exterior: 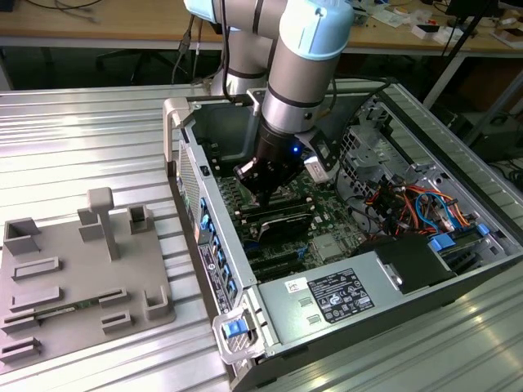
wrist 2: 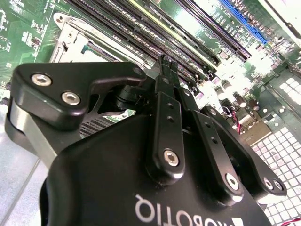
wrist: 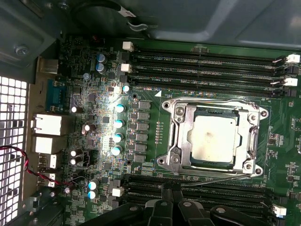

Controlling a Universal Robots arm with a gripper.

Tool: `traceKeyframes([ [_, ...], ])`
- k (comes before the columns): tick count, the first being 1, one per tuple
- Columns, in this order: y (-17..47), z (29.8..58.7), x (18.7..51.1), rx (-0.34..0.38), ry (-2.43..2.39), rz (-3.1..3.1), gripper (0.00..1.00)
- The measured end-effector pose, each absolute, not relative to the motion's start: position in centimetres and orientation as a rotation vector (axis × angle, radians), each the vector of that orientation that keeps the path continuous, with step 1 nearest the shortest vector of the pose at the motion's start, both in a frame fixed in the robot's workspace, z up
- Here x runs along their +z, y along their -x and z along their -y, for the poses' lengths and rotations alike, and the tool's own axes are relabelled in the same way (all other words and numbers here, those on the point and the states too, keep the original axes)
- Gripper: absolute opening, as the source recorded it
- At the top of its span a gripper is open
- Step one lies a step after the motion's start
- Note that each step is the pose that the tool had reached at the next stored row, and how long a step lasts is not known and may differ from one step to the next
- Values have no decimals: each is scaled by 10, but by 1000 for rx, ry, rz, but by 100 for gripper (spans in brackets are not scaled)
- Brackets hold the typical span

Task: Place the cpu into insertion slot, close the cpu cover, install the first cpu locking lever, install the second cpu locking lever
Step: 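Install the second cpu locking lever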

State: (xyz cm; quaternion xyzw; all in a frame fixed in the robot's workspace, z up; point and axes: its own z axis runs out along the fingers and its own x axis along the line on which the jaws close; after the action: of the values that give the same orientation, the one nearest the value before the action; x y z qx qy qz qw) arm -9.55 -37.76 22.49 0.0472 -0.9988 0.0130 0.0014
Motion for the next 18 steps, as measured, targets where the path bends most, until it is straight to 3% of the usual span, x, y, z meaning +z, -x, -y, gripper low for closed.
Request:
traceKeyframes([
  [11,98,378,217,-39,-152,3137,11],
  [18,100,378,214,-49,-154,3137,11],
])
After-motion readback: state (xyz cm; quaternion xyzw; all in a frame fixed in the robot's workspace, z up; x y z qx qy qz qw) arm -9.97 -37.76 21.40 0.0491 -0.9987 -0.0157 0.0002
